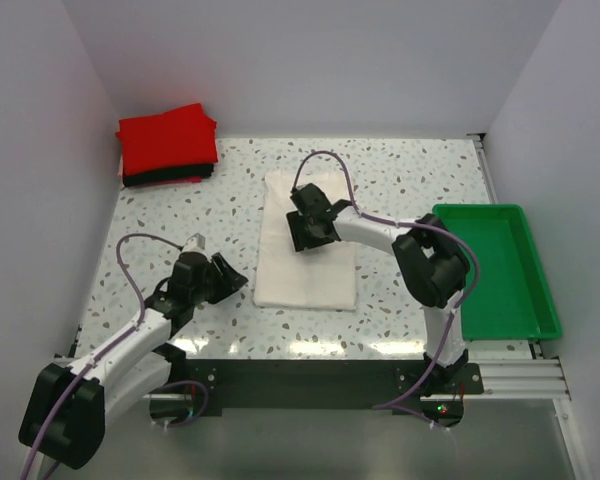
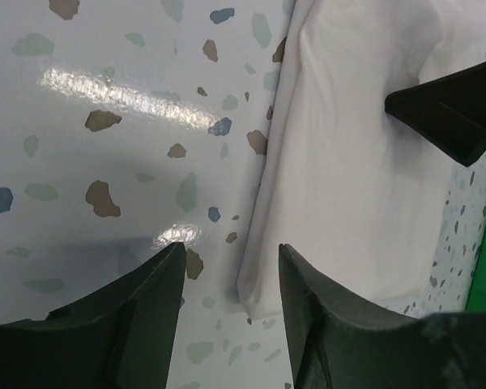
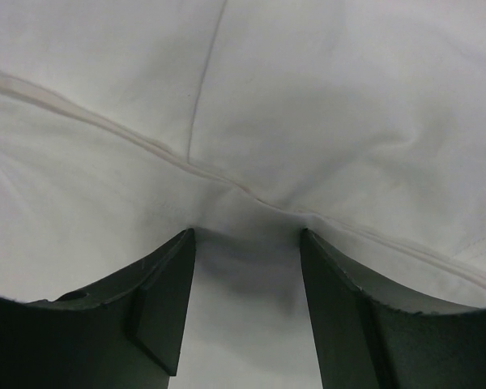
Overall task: Fold and stack the t-shirts
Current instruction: Fold the tshirt
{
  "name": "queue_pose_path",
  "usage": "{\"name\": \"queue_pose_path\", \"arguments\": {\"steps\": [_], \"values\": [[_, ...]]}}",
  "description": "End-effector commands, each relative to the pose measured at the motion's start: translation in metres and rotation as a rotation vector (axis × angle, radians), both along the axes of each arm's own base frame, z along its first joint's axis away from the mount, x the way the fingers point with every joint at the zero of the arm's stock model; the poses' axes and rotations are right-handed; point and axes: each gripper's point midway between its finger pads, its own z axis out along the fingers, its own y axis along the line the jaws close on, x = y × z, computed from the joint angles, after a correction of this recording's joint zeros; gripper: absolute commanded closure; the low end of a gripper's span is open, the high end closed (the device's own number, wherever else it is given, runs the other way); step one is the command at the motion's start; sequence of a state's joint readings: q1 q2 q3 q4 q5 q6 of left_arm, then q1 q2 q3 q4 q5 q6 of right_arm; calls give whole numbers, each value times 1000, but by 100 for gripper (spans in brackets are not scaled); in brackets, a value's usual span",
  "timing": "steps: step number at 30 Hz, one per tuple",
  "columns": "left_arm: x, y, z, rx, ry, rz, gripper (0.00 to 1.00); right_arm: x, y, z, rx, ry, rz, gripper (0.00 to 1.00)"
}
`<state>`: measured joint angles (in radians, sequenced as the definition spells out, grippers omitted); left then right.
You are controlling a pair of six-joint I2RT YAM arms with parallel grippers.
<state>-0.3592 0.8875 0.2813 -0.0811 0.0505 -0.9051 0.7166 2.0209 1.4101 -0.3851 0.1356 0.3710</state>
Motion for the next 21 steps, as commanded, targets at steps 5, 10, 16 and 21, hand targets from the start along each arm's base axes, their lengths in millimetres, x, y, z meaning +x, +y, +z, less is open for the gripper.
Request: {"name": "queue_pose_path", "arguments": {"steps": [5, 10, 16, 21], "values": [[-16, -13, -5, -15, 13, -120, 44, -12, -35, 68, 109, 33, -135, 41], [-23, -25, -3, -60, 10, -191, 44, -38, -69, 75, 183, 64, -229, 40], [-35, -37, -15, -79, 70, -254, 46, -89, -107, 60, 228, 130, -329, 41], [-41, -42, -21, -70, 99, -282, 47, -141, -120, 36, 317, 219, -403, 43]]}}
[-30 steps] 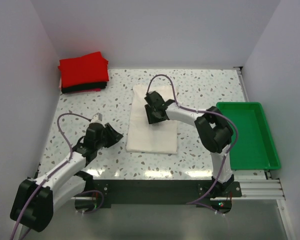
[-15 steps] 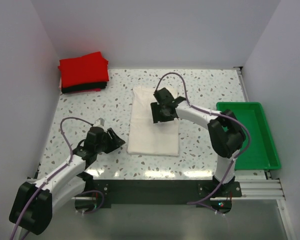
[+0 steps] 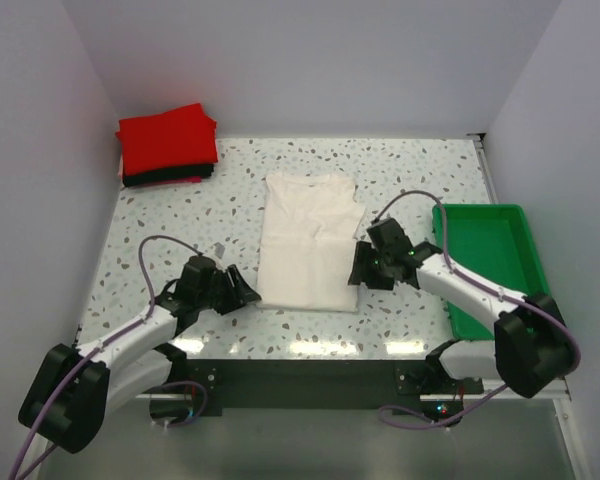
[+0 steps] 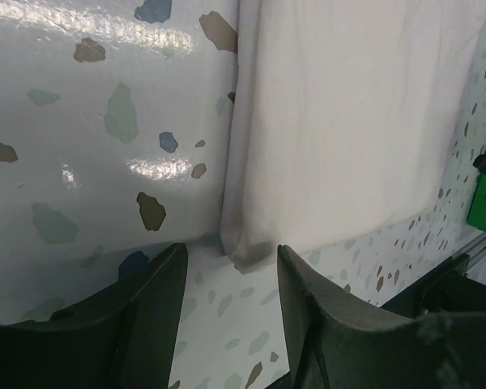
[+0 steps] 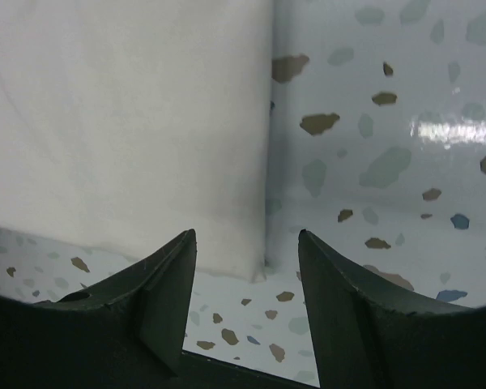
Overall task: Fold and stack the t-shirts
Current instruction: Fold the tshirt
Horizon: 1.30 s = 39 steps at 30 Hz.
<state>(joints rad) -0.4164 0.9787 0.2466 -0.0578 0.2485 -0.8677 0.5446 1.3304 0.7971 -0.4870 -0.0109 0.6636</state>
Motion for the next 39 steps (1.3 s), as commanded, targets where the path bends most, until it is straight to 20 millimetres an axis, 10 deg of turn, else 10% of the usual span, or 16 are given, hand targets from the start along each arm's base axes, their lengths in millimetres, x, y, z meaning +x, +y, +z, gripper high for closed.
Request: {"name": "queue_pose_path", "arguments": {"steps": [1, 32, 39], "values": [[-1, -9, 3, -16, -26, -59, 47, -26, 3, 2, 123, 27, -70, 43], [-7, -16, -12, -8, 25, -67, 66, -55, 12, -41, 332, 127, -209, 63], [-10, -27, -11, -28, 41, -84, 95, -51, 14, -35, 343, 108, -193, 86]]}}
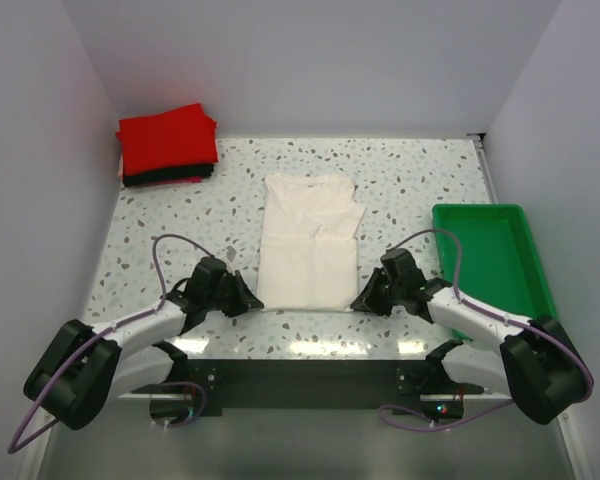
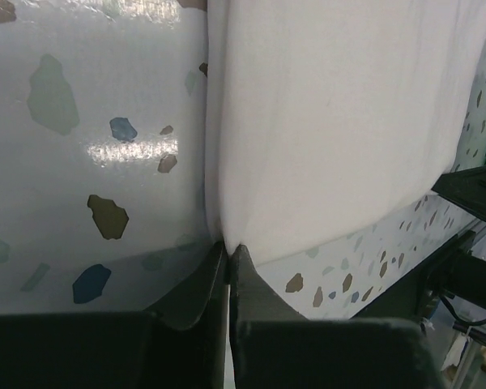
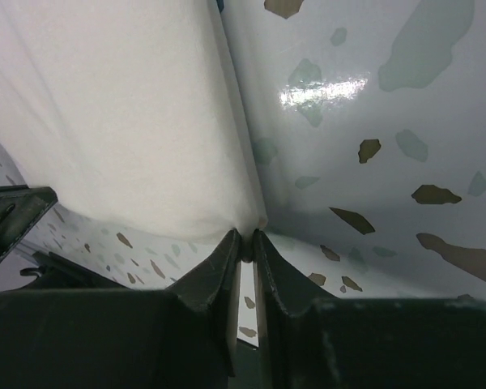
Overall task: Fold and stack the t-shirts
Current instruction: Fold the tshirt
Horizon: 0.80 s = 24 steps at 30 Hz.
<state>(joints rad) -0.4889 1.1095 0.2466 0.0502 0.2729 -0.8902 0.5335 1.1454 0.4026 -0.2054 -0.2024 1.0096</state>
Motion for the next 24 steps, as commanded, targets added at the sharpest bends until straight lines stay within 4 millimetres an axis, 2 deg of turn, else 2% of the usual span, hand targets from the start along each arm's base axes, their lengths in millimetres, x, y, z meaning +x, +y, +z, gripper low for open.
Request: {"name": "queue_pose_path", "arguments": {"steps": [1, 7, 17, 20, 24], "values": [[-3, -7, 3, -13, 1, -10, 98, 7, 4, 7, 24, -40, 6, 90], [-14, -9, 10, -4, 13, 5, 100, -7, -2, 16, 33, -59, 36, 100], [-43, -18, 27, -46, -16, 0, 100, -40, -18, 39, 75, -131, 66, 100], [-45, -18, 37, -62, -46, -1, 100, -46, -21, 50, 91, -162, 77, 100], [-36, -20, 62, -77, -120, 7, 100, -42, -23, 72, 88, -230, 88, 100]]}}
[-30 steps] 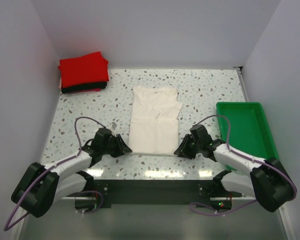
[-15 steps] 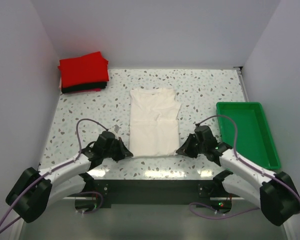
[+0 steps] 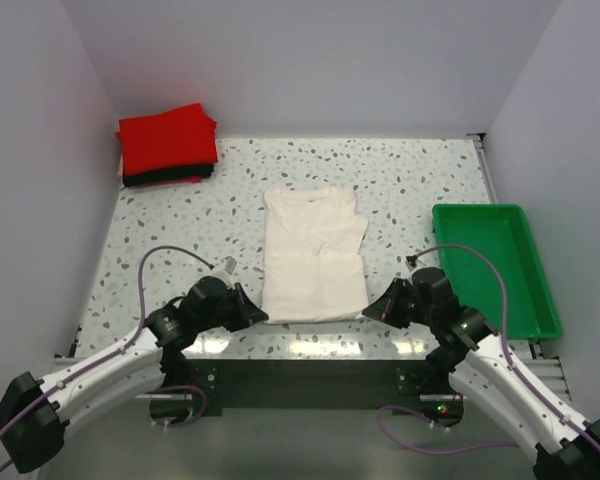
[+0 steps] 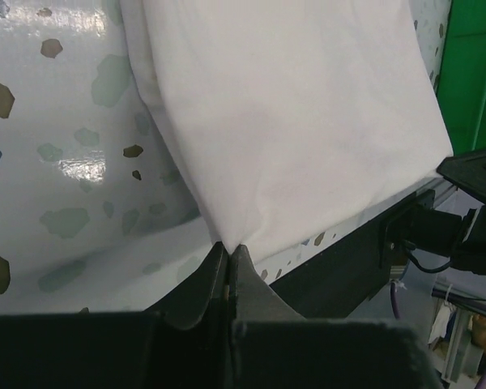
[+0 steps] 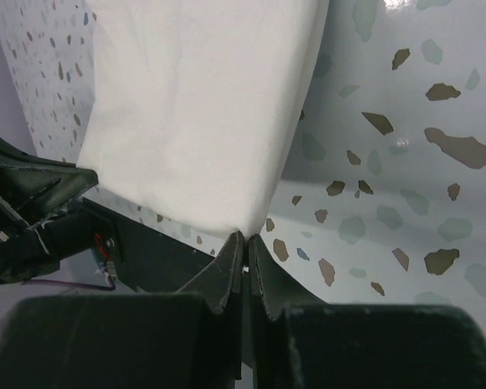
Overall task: Fold and stack the t-shirts
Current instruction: Fold the tshirt
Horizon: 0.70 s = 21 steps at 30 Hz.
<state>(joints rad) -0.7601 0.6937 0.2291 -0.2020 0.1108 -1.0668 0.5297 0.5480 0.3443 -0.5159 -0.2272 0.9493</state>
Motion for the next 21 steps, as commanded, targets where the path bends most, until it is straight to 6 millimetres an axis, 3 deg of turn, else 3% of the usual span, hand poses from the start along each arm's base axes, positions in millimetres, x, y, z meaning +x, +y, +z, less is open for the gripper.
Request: {"name": "queue_pose_path", "arguments": {"steps": [1, 3, 4, 5, 6, 8, 9, 10, 11, 13, 18, 20, 21], "values": [[18, -1, 32, -8, -74, 55, 100, 2, -3, 24, -34, -33, 23, 100], [26, -2, 39, 21, -101, 55, 100, 8, -4, 34, -61, -58, 37, 100], [35, -6, 58, 13, -134, 58, 100, 17, -3, 49, -68, -99, 28, 100], [41, -3, 60, 51, -149, 68, 100, 23, -3, 49, -96, -88, 27, 100], [53, -6, 73, 70, -174, 88, 100, 32, -1, 67, -102, -135, 35, 100], [65, -7, 83, 105, -201, 95, 100, 47, 0, 71, -156, -131, 30, 100], [73, -8, 82, 136, -197, 102, 100, 56, 3, 87, -163, -167, 37, 100], [85, -9, 98, 134, -231, 110, 100, 63, 4, 91, -176, -176, 32, 100], [93, -10, 96, 158, -223, 118, 100, 72, 5, 87, -211, -164, 33, 100], [109, -11, 110, 153, -239, 132, 100, 89, 9, 104, -219, -196, 21, 100], [161, -3, 122, 161, -244, 174, 100, 137, 13, 117, -250, -214, -16, 100], [186, -1, 139, 156, -284, 198, 100, 168, 7, 121, -243, -212, -56, 100], [198, -1, 130, 177, -265, 203, 100, 179, 5, 119, -244, -204, -62, 100]]}}
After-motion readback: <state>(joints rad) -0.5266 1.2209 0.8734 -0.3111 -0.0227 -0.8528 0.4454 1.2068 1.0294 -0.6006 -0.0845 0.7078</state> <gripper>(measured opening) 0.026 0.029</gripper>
